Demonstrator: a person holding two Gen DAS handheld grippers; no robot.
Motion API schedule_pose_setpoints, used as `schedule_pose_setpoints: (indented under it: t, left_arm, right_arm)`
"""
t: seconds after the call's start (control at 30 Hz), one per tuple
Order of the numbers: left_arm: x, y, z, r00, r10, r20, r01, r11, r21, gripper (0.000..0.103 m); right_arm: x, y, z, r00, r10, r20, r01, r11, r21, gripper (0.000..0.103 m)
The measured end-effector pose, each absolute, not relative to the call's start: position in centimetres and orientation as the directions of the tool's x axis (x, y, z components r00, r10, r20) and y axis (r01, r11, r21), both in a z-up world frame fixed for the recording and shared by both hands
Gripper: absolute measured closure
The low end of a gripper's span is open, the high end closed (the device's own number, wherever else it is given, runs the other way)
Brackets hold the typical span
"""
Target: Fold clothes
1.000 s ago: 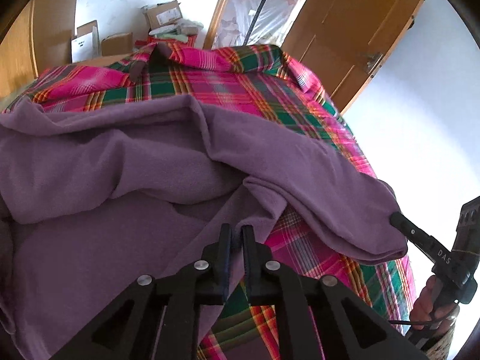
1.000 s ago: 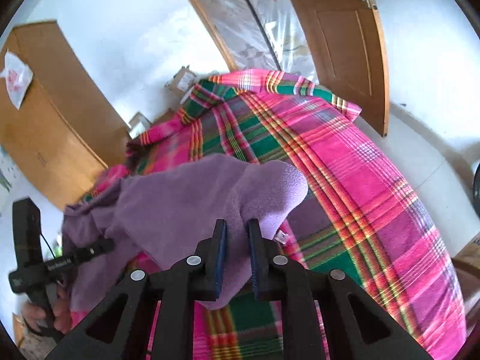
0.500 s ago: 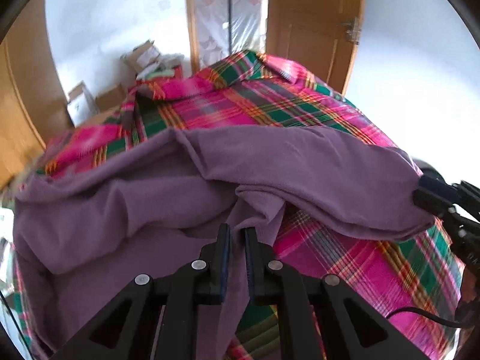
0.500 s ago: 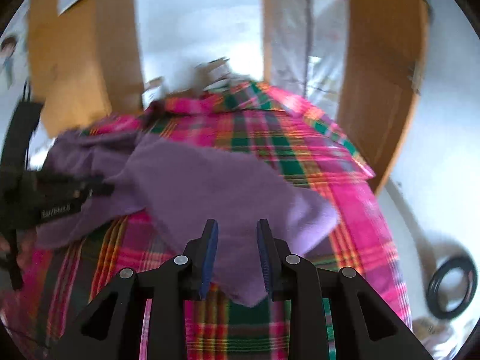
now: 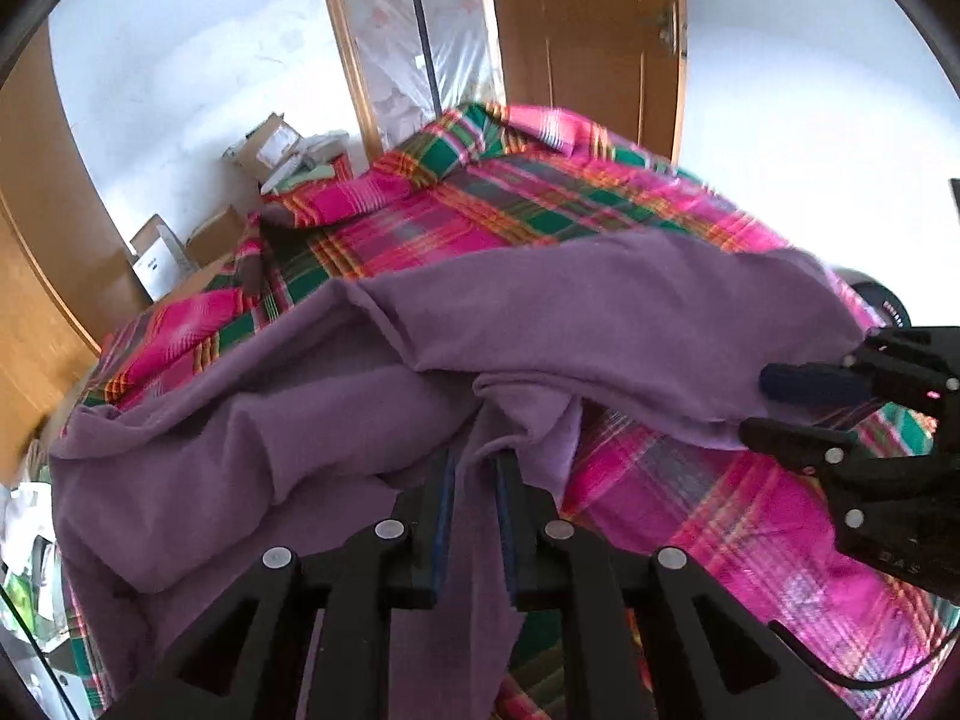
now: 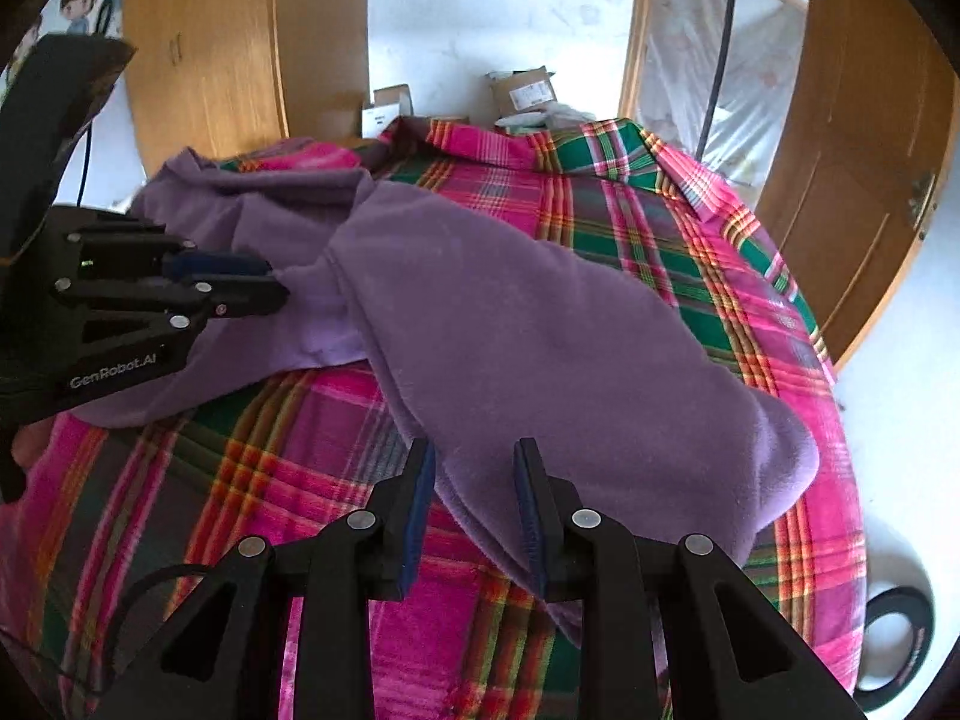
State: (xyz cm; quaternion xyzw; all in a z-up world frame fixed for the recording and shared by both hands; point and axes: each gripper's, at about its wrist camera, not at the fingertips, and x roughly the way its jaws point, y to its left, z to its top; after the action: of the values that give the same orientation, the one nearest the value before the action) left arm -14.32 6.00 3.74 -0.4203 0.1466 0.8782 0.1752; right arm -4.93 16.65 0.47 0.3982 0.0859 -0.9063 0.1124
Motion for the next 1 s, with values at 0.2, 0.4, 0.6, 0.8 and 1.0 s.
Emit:
schedule_pose_setpoints:
  t: [0.2, 0.4, 0.6, 0.8, 1.0]
  left_arm:
    - [-15.4, 5.8, 2.6, -0.549, 0.183, -0.816, -0.437, -0.895, 0.093, 0.089]
    - [-15.5, 6.5, 2.1, -0.527, 0.192, -0.828, -0.465, -0.881, 0.091, 0.089]
    - [-15.8, 5.8, 2.1, -0.508, 0.245, -0.826, -0.471, -0.881, 0.029, 0.094]
    - [-15.4, 5.3, 2.5, -0.482, 0.310, -0.820, -0.495, -0.868, -0.038, 0.098]
    - [-14.1, 5.4, 3.5, -0.439, 0.377, -0.816, -0.565, -0.822, -0.076, 0.098]
  right_arm:
    - [-5.0, 16.4, 0.0, -0.635, -0.125, -0.762, 0.286, -0.955, -0.081, 0.075]
    - [-5.3, 16.4, -0.7, -0.634, -0.112, -0.765, 0.266, -0.961, -0.080, 0.074]
    - [-5.4, 16.8, -0.7, -0.636, -0.116, -0.763, 0.259, -0.963, -0.070, 0.091]
    - [-5.4, 17.8, 0.5, -0.674, -0.085, -0.734, 0.196, -0.978, -0.066, 0.100]
    - [-5.3, 19.8, 4.0, -0.742, -0.046, -0.669, 0.119, -0.991, -0.064, 0.100]
